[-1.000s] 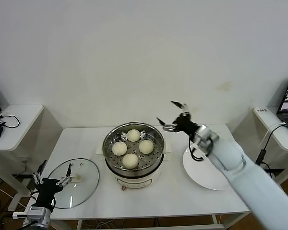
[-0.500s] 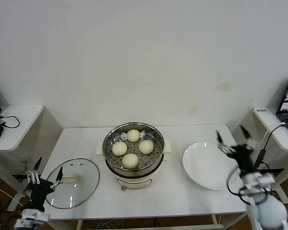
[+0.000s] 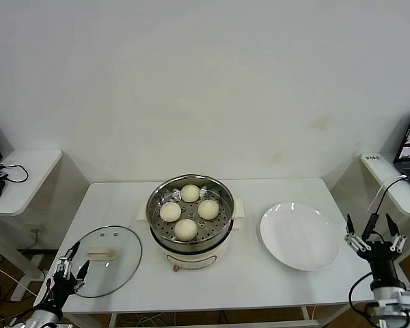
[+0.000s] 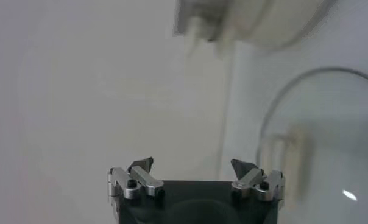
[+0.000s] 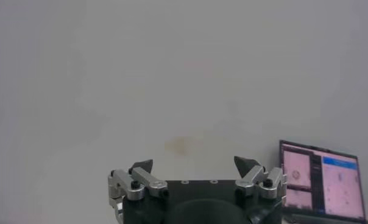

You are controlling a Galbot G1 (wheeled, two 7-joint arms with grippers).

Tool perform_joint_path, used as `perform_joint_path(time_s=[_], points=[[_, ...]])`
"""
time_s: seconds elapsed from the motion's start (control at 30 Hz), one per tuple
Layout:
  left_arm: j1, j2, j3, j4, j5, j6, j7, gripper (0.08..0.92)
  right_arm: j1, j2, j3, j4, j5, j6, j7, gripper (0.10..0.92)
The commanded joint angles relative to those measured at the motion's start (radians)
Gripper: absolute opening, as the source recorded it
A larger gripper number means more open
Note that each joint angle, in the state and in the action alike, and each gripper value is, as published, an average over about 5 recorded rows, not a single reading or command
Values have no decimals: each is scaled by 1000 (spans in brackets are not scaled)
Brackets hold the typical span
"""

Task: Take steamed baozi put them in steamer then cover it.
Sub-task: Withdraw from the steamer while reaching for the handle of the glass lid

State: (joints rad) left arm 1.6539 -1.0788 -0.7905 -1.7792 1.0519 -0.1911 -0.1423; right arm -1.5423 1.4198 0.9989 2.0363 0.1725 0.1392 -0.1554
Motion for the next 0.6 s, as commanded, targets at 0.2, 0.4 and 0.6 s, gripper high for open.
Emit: perform_joint_path(time_s=[0.2,0.4,0.6], points=[[-130,19,58,148,196,-29,12,823,-84,61,45,37,-8,21,2,823],[-195,24,78,191,196,-34,16,823,-93,72,42,45,-14,21,1,823],[-264,29,103,239,191,-35,23,823,-100,81,37,44,-25,25,0,823]])
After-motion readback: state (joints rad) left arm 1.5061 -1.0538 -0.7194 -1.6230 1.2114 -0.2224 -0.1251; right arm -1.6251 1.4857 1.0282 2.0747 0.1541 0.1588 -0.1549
